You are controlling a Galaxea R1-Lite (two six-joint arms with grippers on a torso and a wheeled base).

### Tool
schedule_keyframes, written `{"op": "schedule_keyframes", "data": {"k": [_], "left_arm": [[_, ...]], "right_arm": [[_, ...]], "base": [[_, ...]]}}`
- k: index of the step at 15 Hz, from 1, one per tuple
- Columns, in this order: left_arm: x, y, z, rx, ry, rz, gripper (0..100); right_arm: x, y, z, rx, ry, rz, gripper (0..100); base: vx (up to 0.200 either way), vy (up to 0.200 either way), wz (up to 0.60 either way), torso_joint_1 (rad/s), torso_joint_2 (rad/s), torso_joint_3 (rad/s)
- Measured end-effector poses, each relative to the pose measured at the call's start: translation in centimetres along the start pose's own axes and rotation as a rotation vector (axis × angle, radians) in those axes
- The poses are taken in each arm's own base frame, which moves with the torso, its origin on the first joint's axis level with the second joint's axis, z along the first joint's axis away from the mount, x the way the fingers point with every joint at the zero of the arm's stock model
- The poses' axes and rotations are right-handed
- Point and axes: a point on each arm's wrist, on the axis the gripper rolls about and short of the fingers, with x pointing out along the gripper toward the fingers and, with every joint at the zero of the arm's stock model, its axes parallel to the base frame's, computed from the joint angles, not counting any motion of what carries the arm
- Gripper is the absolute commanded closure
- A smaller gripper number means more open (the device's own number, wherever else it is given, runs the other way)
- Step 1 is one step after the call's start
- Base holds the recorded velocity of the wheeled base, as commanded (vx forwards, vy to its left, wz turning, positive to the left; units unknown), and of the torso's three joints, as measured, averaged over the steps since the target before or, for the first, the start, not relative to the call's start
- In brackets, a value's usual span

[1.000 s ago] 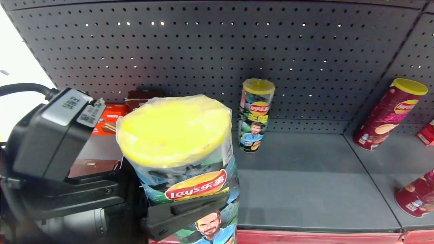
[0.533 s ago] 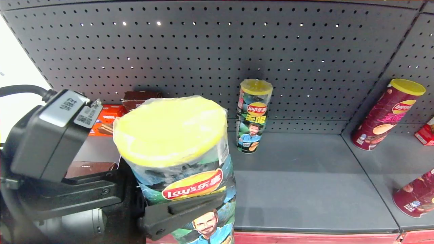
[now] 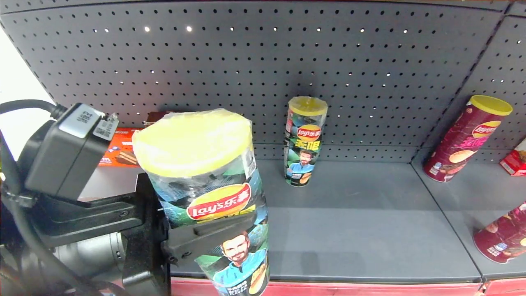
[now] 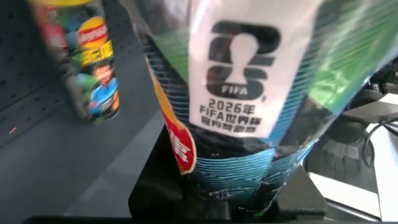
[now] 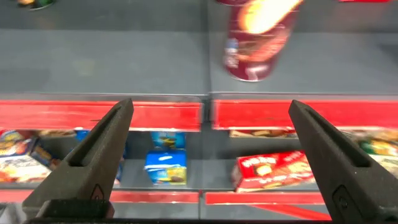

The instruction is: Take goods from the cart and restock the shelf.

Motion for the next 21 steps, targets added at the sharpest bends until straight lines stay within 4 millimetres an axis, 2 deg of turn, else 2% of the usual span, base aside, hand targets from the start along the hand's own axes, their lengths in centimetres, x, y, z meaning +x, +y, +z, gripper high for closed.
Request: {"op": "schedule_keyframes", "data": {"k": [9, 11, 16, 21], "left_arm": [[-1.6, 1.3, -0.1, -0.002, -0.004, 0.099, 100], [-2.0, 1.2, -0.1, -0.019, -0.013, 0.106, 100], [-3.8, 0.2, -1.6, -0.05, 0.01, 0.111, 100], [-4.3, -0.1, -1.3, -0.038, -0.01, 0.11, 100]], "right_arm": [[0.0, 0.0, 0.0, -0.001, 0.0, 0.002, 0], [0.0, 0.0, 0.0, -0.003, 0.0, 0.002, 0], [0.0, 0.0, 0.0, -0.004, 0.0, 0.001, 0], [0.0, 0.0, 0.0, -0.005, 0.0, 0.002, 0]], "base": [[0.0, 0.0, 0.0, 0.0, 0.0, 0.0], [0.0, 0.0, 0.0, 0.0, 0.0, 0.0], [0.0, 0.0, 0.12, 0.0, 0.0, 0.001], [0.0, 0.0, 0.0, 0.0, 0.0, 0.0]]}}
